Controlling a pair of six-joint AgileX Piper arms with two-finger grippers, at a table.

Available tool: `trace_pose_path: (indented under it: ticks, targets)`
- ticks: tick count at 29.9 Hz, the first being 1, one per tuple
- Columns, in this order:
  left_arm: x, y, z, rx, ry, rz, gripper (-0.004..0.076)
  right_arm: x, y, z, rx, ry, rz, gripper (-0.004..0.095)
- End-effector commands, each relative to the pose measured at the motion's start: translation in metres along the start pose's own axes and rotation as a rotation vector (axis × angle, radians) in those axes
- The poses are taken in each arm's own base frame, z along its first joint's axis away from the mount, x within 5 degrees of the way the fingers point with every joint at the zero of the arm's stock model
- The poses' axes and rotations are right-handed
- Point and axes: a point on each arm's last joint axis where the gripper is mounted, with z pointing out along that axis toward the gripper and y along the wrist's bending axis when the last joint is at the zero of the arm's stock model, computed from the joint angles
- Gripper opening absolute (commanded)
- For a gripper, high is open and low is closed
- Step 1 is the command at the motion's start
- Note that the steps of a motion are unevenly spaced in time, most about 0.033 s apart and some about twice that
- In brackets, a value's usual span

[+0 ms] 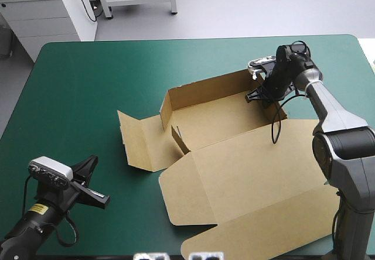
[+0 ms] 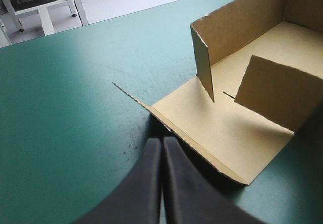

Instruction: Fold the box

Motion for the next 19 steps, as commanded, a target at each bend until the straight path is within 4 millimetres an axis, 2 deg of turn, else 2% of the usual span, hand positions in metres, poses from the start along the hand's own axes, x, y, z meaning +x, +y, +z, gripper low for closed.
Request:
trace_pose_path:
  ticks: [1,6,10,13,19]
  targets:
    - [-0.013,0.005,-0.001,-0.047,-0.072,-0.036,-0.0008,-0.001,0.005,-0.042,0.005,-0.078,0.001,-0.0016]
    - [-0.016,0.01,0.0,-0.092,-0.105,-0.087,-0.0009,-0.008,0.006,-0.086,0.032,-0.212,-0.007,-0.0016]
    - [-0.013,0.014,0.009,-0.097,-0.058,-0.092,-0.0009,-0.008,0.008,-0.136,0.081,-0.349,-0.016,-0.0017]
    - [-0.01,0.018,0.02,-0.108,-0.009,-0.084,-0.0009,0.0,0.007,-0.169,0.146,-0.421,-0.02,-0.0018]
    - [-0.009,0.035,0.041,-0.212,-0.006,-0.152,-0.0008,0.026,0.001,-0.22,0.217,-0.524,0.004,-0.0018]
